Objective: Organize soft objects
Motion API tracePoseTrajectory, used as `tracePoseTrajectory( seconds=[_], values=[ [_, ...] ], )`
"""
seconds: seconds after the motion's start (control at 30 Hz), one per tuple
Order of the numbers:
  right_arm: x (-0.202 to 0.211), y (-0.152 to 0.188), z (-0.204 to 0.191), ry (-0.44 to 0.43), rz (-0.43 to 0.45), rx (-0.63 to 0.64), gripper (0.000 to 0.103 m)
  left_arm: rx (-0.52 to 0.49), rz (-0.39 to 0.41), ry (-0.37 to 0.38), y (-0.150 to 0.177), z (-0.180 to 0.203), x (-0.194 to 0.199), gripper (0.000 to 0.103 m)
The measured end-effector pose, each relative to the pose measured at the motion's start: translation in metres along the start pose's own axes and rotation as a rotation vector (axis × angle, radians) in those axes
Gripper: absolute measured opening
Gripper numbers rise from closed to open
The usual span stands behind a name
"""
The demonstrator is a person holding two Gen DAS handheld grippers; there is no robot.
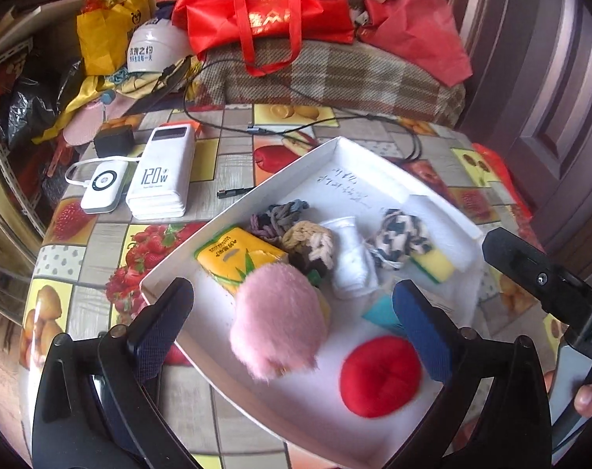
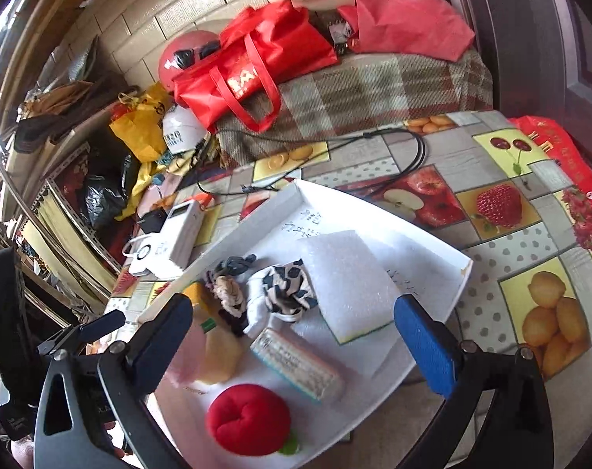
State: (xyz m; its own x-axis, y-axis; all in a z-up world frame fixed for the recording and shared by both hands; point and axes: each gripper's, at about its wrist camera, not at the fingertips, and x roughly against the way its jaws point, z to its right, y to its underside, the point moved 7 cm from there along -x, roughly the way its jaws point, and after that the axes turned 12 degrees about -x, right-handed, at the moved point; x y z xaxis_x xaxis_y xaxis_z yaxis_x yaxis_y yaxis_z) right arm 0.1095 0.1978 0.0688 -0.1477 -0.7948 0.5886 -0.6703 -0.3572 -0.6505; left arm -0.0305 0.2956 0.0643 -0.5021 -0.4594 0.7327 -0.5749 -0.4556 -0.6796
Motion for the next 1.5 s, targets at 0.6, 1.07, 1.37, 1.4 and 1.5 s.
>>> tracePoseTrajectory(
  seconds=[0.6,1.07,1.37,1.4,1.5],
  values=[
    [0.143,0.011,-0.013,0.168,0.23,0.085,0.103,-0.162,0.192,-0.043,-0.002,0.06,0.15,0.103],
    [0.23,0.038,0.026,0.34,0.368,0.037,0.103,-0.214,0.149,-0.168,0.037,0.083,0.18,0.103],
    [0.263,0.068,0.044,0.413,0.381,-0.03,0.103,-0.362,0.159,-0.096,0.043,0.127,0.192,0.103],
    [0.267,0.069,0.043,0.414,0.389,-0.033,0.103,-0.361,0.162,-0.072,0.044,0.129,0.195,0.103],
    [0.28,0.074,0.04,0.416,0.412,-0.043,0.103,-0.371,0.165,-0.053,0.044,0.132,0.199,0.103]
  ],
)
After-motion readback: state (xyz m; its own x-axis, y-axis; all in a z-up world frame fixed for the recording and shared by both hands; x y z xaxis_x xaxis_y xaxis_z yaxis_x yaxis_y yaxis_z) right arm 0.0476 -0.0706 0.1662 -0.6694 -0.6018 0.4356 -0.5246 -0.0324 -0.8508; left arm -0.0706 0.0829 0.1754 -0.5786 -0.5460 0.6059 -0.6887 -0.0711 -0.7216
